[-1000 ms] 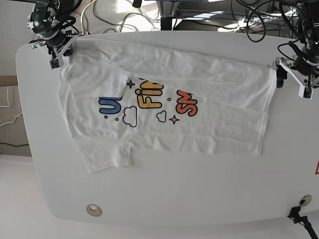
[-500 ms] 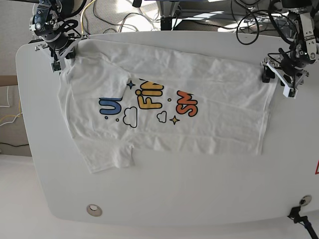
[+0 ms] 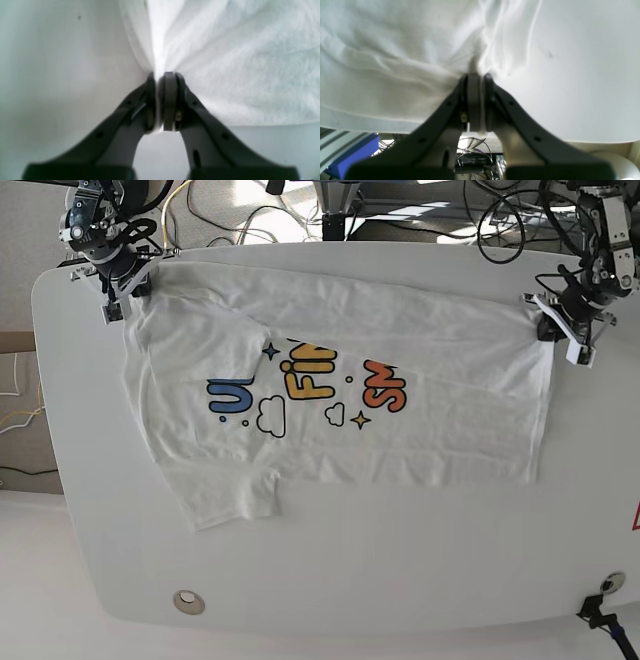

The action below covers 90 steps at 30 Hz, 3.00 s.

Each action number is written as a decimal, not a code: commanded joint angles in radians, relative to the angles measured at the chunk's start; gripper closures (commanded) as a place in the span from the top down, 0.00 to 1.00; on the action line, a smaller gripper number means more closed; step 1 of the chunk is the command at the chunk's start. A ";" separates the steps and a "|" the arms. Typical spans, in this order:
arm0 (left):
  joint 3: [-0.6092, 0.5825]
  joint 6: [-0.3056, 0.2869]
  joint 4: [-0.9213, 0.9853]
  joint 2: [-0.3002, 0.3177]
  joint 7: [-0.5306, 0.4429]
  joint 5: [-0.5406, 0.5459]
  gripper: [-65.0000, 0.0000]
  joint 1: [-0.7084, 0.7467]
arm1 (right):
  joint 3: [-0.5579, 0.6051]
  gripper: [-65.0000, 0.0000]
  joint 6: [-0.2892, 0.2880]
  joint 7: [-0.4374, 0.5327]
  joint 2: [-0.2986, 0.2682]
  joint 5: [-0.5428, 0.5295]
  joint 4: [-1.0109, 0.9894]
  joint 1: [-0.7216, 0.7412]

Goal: Fold the T-shirt properly
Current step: 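Grasp the folded edge with both grippers and pull it toward the robot, then release and move both grippers to the shirt's hem corners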

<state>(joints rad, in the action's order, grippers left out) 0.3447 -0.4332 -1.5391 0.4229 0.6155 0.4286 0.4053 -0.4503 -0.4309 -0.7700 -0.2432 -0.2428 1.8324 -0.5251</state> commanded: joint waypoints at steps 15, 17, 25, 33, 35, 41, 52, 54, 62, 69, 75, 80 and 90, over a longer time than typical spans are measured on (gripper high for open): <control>0.073 -0.003 -0.199 0.006 0.053 -0.024 0.00 0.240 | -0.008 0.00 -0.004 0.014 -0.057 0.001 0.017 -0.045; 0.073 -0.003 -0.199 0.006 0.053 -0.024 0.05 0.238 | -0.008 0.00 -0.004 0.014 -0.058 0.001 0.017 -0.045; 0.073 -0.003 -0.212 0.014 0.053 -0.023 0.59 0.234 | -0.044 0.05 0.002 0.014 -0.054 -0.007 0.028 -0.042; 0.170 -0.003 -0.346 0.046 0.091 -0.023 0.68 0.172 | -0.095 0.63 -0.004 0.014 -0.060 -0.008 0.112 0.013; 0.216 -0.005 -0.370 0.046 0.151 -0.023 0.68 0.109 | -0.094 0.63 -0.004 0.014 -0.061 -0.008 0.112 0.030; 0.265 -0.005 -0.364 0.046 0.206 -0.024 0.68 -0.079 | -0.077 0.63 -0.004 -0.032 -0.055 -0.008 0.106 0.188; 0.116 0.000 -0.096 -0.003 0.205 -0.026 0.68 -0.435 | 0.112 0.63 0.002 -0.078 -0.054 0.003 -0.187 0.621; 0.103 0.000 -0.041 -0.003 0.205 -0.026 0.68 -0.475 | 0.130 0.63 0.002 -0.056 -0.054 0.003 -0.254 0.678; 0.037 -0.002 0.234 0.001 0.102 -0.026 0.68 -0.610 | 0.227 0.63 0.004 0.082 -0.061 0.004 -0.584 0.891; -0.048 0.000 0.480 0.003 -0.027 -0.026 0.68 -0.690 | 0.285 0.63 0.004 0.189 -0.061 0.004 -0.868 1.077; -0.157 0.000 0.639 0.003 -0.102 -0.026 0.68 -0.747 | 0.344 0.63 0.005 0.321 -0.061 0.004 -1.123 1.196; -0.180 -0.002 0.671 0.003 -0.121 -0.026 0.68 -0.750 | 0.347 0.63 0.007 0.403 -0.061 0.004 -1.221 1.198; -0.181 -0.002 0.670 0.003 -0.119 -0.026 0.68 -0.751 | 0.348 0.63 0.007 0.412 -0.032 0.003 -1.242 1.170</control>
<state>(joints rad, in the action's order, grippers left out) 0.1616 -0.4347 -0.8570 0.4080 0.5011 0.3962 -0.3244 -0.1028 -0.4187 -0.3702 -0.2798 -0.2321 0.5739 0.6136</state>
